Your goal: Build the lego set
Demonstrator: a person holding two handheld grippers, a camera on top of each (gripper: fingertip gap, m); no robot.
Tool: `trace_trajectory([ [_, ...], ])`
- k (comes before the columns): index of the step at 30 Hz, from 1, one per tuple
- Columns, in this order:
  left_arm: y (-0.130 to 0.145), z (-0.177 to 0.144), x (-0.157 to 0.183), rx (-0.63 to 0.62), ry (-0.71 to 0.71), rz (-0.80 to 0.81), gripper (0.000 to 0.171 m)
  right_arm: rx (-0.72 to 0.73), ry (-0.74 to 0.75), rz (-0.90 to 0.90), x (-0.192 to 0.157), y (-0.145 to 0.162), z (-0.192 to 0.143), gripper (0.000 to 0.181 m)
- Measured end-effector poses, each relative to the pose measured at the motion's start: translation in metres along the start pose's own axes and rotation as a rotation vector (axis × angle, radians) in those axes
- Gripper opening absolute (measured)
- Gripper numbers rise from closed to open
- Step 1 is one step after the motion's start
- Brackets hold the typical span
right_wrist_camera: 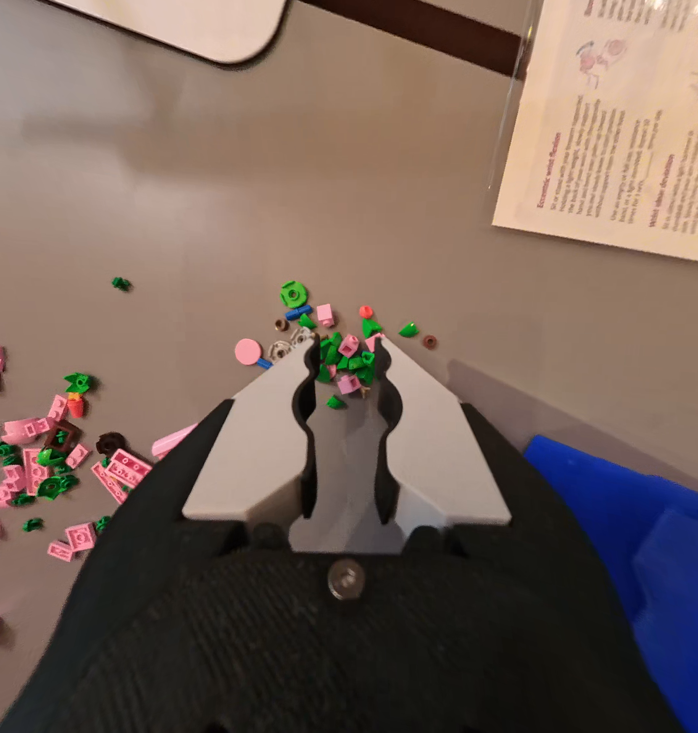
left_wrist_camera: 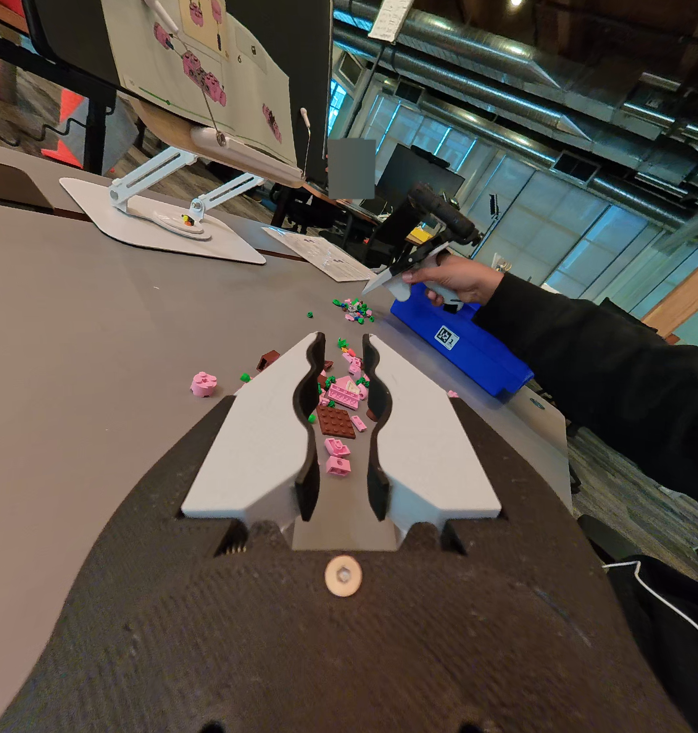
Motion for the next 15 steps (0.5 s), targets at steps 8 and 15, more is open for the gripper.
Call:
trace_trajectory([
  [8,0.002,0.001,0.001,-0.012,0.005,0.002,0.017,0.071,-0.078,-0.246,-0.059,-0.012,-0.016,0.029],
  [15,0.004,0.001,0.001,-0.024,0.005,0.006,0.017,0.09,-0.281,-0.294,-0.132,-0.01,0.026,0.025],
])
Point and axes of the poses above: each gripper's, where its closed fingertips meet, z out along the fingers, y out of its underside, x = y × z across the jaws, the point moved 3 cm from there along -z, back along the fingers, and after that the axes turned 12 degrees about x, right-handed, at the moved point
